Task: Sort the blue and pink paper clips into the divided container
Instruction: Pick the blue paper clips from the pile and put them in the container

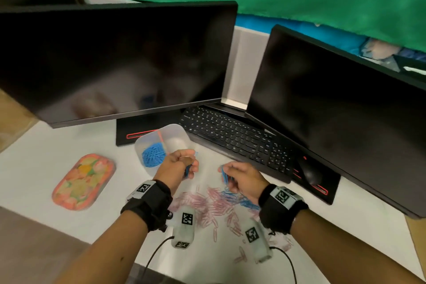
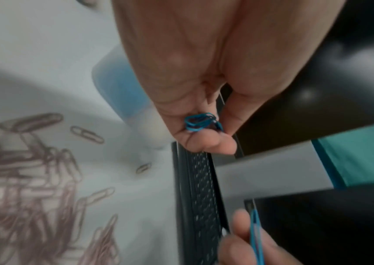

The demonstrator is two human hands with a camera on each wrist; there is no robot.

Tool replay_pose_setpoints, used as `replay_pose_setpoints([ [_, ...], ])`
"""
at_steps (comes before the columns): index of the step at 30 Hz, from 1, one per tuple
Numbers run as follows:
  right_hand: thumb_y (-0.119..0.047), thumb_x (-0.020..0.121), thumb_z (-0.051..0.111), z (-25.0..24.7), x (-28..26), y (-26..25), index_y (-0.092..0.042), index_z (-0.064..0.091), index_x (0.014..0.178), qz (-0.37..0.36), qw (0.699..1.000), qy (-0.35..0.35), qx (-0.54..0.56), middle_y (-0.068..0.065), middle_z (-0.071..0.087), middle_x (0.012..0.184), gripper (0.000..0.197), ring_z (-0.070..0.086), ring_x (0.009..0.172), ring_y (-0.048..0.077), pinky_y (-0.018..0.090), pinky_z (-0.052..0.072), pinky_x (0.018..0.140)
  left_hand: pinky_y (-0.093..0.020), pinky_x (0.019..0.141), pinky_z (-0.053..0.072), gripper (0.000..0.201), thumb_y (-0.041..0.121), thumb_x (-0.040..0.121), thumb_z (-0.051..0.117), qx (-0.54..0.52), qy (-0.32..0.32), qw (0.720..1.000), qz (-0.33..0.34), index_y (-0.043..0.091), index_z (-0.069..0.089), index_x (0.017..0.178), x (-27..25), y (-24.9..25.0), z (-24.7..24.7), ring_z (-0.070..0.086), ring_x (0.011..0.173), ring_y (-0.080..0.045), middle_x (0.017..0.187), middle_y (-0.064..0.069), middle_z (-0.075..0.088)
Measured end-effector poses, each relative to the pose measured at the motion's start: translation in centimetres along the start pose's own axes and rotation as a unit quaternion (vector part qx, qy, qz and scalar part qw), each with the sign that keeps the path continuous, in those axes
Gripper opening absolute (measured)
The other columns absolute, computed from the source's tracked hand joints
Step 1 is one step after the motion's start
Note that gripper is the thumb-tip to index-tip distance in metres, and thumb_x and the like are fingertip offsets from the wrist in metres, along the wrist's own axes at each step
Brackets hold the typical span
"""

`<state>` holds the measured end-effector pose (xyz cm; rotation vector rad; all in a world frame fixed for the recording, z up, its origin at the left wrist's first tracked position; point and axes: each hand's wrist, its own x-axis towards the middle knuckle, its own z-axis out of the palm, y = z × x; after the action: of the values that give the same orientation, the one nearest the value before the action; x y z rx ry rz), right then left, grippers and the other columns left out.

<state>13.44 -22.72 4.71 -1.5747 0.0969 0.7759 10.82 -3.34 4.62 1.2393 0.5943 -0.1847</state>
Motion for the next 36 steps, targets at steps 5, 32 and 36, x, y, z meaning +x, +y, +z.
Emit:
replay_pose_setpoints([
  [5, -0.008, 0.100, 0.041, 6.6, 4.0, -3.7, -0.011, 0.056, 0.080, 0.019, 0.999, -0.037, -0.032, 0.007, 0.047, 0.064, 0.025, 0.050, 0.036, 0.007, 0.016, 0.033, 0.035, -0.021, 0.044, 0.042, 0.027, -0.010, 0.092, 0.038, -0.030, 0.058, 0.998, 0.008, 0.003, 0.057, 0.106, 0.0, 3.0, -3.6, 0.053, 0.053, -0.016, 0.073, -0.011, 0.057],
  [32, -0.012, 0.096, 0.050, 4.5, 6.0, -6.2, -0.009, 0.065, 0.103, 0.014, 0.975, 0.009, -0.220, 0.008, 0.065, 0.090, 0.017, 0.062, 0.077, 0.017, 0.026, 0.053, 0.070, -0.024, 0.058, 0.052, 0.015, 0.003, 0.089, 0.053, 0.175, 0.076, 0.981, 0.039, 0.015, 0.062, 0.093, 2.5, 4.9, -4.6, 0.062, 0.072, -0.016, 0.091, -0.007, 0.065],
  [36, -0.010, 0.094, 0.050, -1.6, 2.9, -3.2, -0.008, 0.065, 0.096, 0.038, 0.957, 0.074, -0.279, 0.007, 0.066, 0.086, 0.015, 0.062, 0.072, 0.014, 0.025, 0.052, 0.065, -0.021, 0.059, 0.042, 0.025, 0.002, 0.085, 0.055, 0.311, -0.018, 0.947, 0.076, 0.025, 0.061, 0.079, 2.0, 2.7, -1.2, 0.060, 0.066, -0.016, 0.078, -0.002, 0.067],
])
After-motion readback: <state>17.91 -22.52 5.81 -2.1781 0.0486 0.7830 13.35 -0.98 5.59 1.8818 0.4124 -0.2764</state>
